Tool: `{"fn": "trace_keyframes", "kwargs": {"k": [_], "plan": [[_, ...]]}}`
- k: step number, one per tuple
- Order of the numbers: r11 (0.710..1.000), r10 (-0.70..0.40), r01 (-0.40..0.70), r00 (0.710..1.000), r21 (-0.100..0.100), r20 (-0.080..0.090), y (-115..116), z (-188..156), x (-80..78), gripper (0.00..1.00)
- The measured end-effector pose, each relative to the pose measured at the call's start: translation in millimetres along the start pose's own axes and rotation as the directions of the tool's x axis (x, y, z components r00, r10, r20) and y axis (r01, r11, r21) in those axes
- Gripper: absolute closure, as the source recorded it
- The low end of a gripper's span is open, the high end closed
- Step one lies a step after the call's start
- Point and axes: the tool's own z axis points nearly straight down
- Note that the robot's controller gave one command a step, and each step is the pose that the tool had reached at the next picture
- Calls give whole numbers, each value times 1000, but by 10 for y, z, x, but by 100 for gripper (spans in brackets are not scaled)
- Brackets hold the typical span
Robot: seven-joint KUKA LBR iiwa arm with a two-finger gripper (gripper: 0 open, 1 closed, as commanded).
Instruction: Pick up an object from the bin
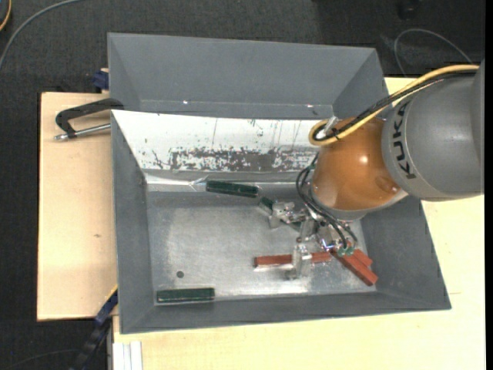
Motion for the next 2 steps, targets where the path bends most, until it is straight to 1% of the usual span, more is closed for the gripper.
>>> {"fn": "trace_keyframes", "kwargs": {"k": [1, 2], "plan": [[1000, -3, 3, 1000, -3, 0, 33, -1, -3, 100], [1000, -24, 24, 1000, -1, 10, 358, -1881, 13, 100]]}}
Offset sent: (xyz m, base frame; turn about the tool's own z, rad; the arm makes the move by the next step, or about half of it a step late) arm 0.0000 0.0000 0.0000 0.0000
